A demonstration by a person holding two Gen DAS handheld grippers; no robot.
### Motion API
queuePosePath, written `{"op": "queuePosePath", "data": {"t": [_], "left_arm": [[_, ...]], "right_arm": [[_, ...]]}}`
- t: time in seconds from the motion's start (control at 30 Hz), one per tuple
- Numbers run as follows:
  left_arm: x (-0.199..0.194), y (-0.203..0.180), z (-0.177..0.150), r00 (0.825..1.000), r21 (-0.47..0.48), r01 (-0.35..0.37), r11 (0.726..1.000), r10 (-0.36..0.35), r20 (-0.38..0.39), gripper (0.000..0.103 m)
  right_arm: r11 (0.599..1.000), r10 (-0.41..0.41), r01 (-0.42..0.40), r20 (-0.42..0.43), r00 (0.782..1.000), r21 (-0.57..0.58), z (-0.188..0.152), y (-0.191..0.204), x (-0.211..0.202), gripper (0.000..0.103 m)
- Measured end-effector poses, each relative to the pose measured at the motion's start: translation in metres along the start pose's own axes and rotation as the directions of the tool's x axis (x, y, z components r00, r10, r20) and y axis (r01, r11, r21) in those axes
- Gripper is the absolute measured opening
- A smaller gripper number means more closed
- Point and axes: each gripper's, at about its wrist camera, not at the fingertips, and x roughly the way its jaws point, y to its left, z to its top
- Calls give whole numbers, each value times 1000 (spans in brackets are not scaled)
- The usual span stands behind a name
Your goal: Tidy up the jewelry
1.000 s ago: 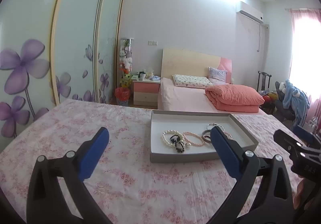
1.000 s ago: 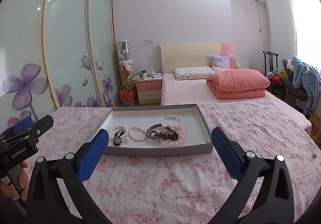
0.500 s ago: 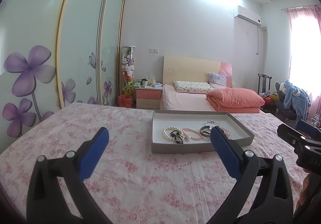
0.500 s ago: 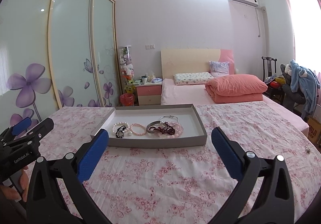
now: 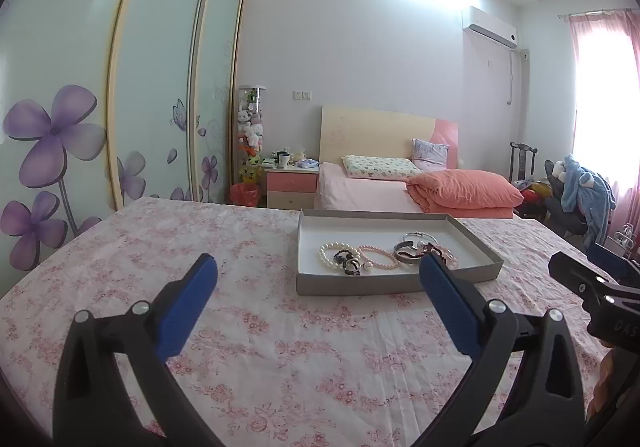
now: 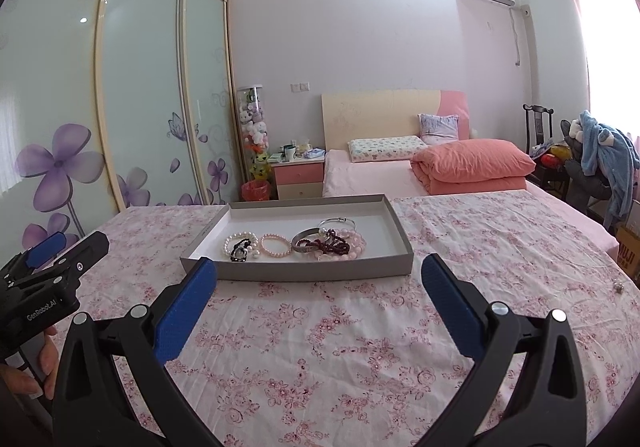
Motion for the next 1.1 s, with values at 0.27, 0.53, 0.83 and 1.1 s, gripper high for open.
{"op": "queuePosePath", "data": {"t": [0.27, 0.53, 0.83, 1.1], "left_arm": [[0, 0, 0, 1000, -4, 5, 1000, -5, -3, 99], [-1, -1, 0, 1000, -2, 7, 1000, -7, -2, 99], [-2, -2, 0, 1000, -4, 8, 1000, -8, -3, 99], [-2, -2, 0, 1000, -3, 8, 1000, -8, -2, 99]], "right_arm": [[1000, 5, -5, -1, 1000, -1, -1, 0, 0, 101], [1000, 6, -6, -2, 1000, 0, -1, 0, 0, 101], [1000, 6, -6, -2, 1000, 1, -1, 1, -1, 101], [1000, 6, -6, -2, 1000, 1, -1, 0, -1, 101]]}}
